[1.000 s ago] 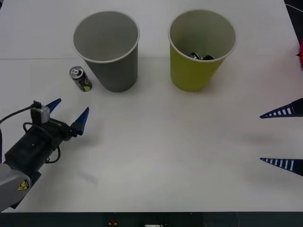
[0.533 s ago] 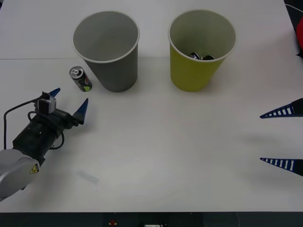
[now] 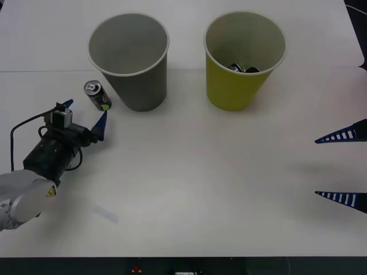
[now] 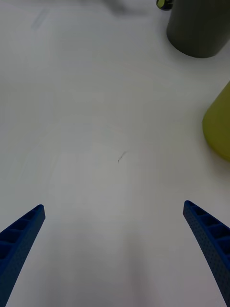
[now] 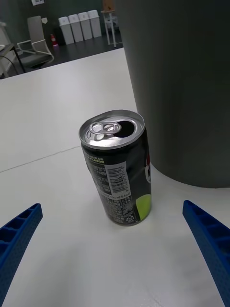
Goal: Put the can into the green bin and the plastic bottle into the gray bin
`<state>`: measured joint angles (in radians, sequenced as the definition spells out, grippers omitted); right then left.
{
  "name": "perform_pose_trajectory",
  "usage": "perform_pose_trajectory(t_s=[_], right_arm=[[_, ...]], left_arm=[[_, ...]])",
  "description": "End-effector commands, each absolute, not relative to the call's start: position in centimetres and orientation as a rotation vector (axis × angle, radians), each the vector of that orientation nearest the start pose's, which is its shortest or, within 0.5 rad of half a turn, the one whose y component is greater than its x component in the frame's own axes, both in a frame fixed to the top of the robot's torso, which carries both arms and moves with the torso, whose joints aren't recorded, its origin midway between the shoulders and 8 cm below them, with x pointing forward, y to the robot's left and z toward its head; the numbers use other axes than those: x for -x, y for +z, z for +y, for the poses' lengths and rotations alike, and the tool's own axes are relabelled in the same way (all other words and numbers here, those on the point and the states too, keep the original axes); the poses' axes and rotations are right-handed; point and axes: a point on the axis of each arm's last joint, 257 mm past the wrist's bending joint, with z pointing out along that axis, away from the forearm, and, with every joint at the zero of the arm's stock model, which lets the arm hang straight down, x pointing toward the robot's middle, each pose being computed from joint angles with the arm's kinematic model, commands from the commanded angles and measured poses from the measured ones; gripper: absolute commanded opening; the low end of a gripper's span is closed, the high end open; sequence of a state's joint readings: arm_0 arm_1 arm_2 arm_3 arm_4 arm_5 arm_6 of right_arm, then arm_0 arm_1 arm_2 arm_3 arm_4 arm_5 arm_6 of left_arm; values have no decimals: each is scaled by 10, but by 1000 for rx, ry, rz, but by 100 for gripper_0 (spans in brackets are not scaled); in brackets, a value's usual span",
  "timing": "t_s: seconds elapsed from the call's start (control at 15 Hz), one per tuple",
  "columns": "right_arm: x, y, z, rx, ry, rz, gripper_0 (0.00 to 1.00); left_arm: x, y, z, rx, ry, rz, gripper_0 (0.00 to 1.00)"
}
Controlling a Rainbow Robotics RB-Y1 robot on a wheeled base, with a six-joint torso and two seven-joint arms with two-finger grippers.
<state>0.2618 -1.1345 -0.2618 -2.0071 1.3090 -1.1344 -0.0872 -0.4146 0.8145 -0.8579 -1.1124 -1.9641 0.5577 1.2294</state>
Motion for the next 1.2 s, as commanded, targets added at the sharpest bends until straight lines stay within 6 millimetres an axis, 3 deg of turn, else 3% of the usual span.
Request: perform_pose_trajectory(t_s=[0.07,0.27,0.8,1.2], right_arm=[[-341,-167,-286,1634,209,1596,100],[-341,-167,-286,1634,209,1596,100],[-341,-167,-286,1634,209,1596,100],[-341,-167,-286,1634,209,1596,100]], left_arm=[[-590,-242,290,-326,-23,1533,100],[-598,-239,283,-304,-45,1544,100],[-634,-233,290,-268,22,1541,100],[-641,-232,288,-245,13,1555,100]])
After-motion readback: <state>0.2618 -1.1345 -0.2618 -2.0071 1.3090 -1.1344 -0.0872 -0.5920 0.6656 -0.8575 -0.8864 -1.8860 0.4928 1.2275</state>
